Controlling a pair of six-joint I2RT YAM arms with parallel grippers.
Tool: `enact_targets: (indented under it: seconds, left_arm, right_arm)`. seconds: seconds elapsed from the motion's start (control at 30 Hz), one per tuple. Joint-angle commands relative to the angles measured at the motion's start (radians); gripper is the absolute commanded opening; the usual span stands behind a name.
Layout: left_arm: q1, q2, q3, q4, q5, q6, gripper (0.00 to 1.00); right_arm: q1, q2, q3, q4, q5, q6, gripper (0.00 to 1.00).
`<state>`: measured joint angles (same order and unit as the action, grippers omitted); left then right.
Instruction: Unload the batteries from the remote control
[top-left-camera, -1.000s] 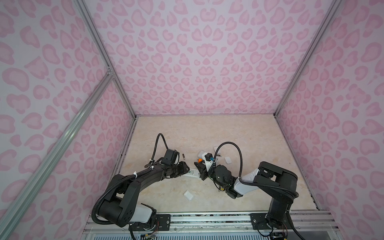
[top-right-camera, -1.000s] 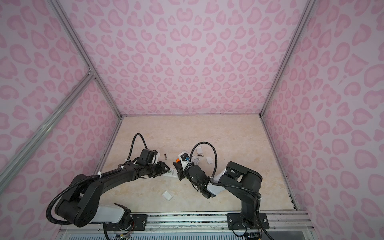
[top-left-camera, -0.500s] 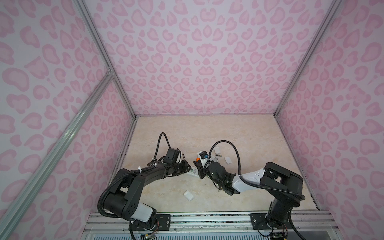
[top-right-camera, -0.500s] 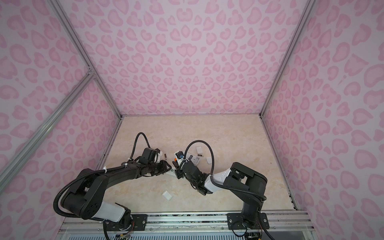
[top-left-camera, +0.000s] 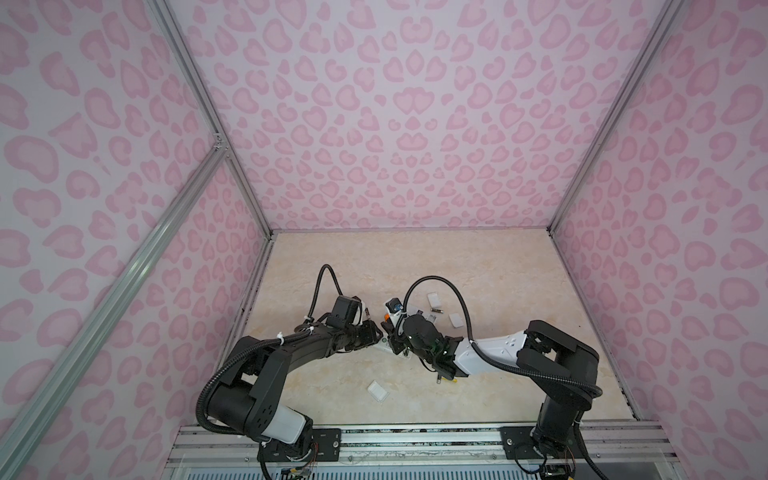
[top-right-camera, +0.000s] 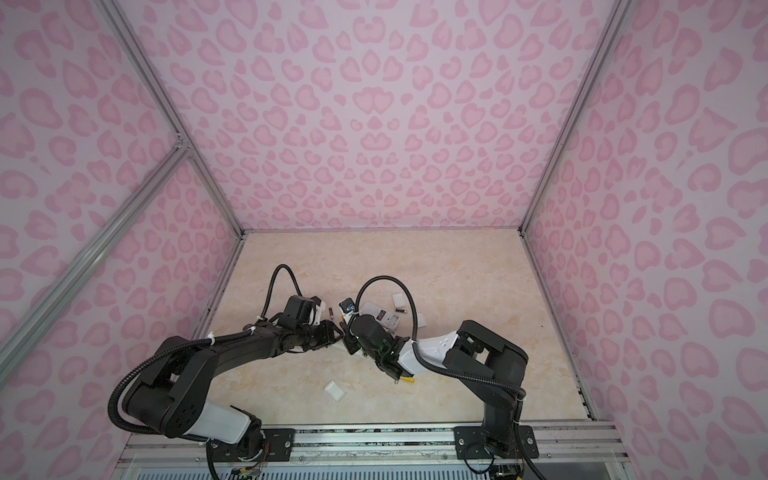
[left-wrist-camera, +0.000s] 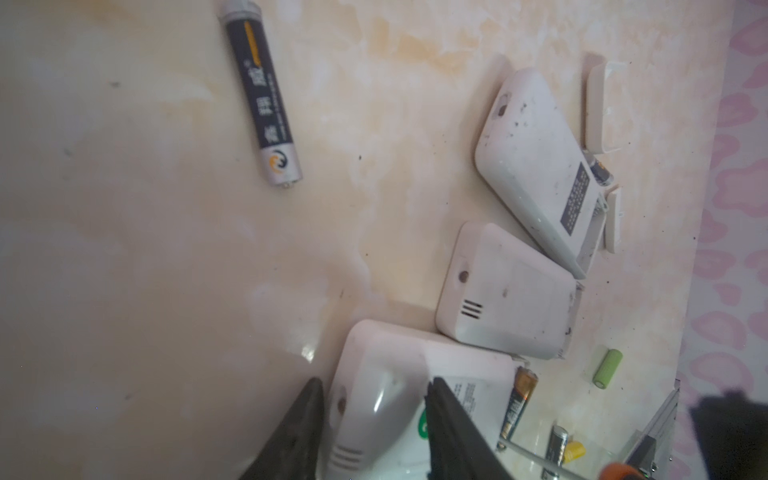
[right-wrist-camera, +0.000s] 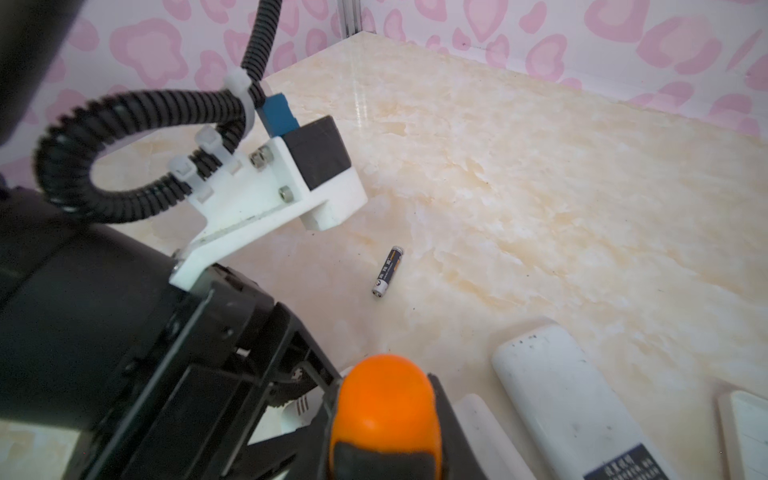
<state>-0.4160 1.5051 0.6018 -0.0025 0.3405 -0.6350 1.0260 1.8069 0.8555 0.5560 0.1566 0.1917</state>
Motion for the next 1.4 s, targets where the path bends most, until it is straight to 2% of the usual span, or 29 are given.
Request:
enact_targets:
  seconds: [0.0, 0.37, 1.07, 1.23, 1.37]
  left_arm:
    - [-0.002, 0.01, -0.011, -0.096, -0.026, 0.009, 0.45]
    - [-0.003, 0.013, -0.007, -0.098, -0.027, 0.011, 0.45]
    - [-0.003, 0.015, -0.01, -0.099, -0.026, 0.009, 0.45]
    - [-0.004, 0.009, -0.008, -0.107, -0.025, 0.009, 0.45]
    - [-0.004, -0.025, 0.0, -0.121, -0.018, 0.005, 0.46]
  right_arm:
    - [0.0, 0.016, 0.026, -0.101, -0.004, -0.02, 0.0]
    - [-0.001, 0.022, 0.091, -0.164, -0.025, -0.044, 0.0]
    - [-0.025, -0.021, 0.079, -0.147, -0.025, -0.017, 0.0]
    - [-0.035, -0.086, 0.052, -0.166, -0.023, 0.033, 0.0]
    - [-0.065, -0.163, 0.019, -0.219, -0.023, 0.129, 0.0]
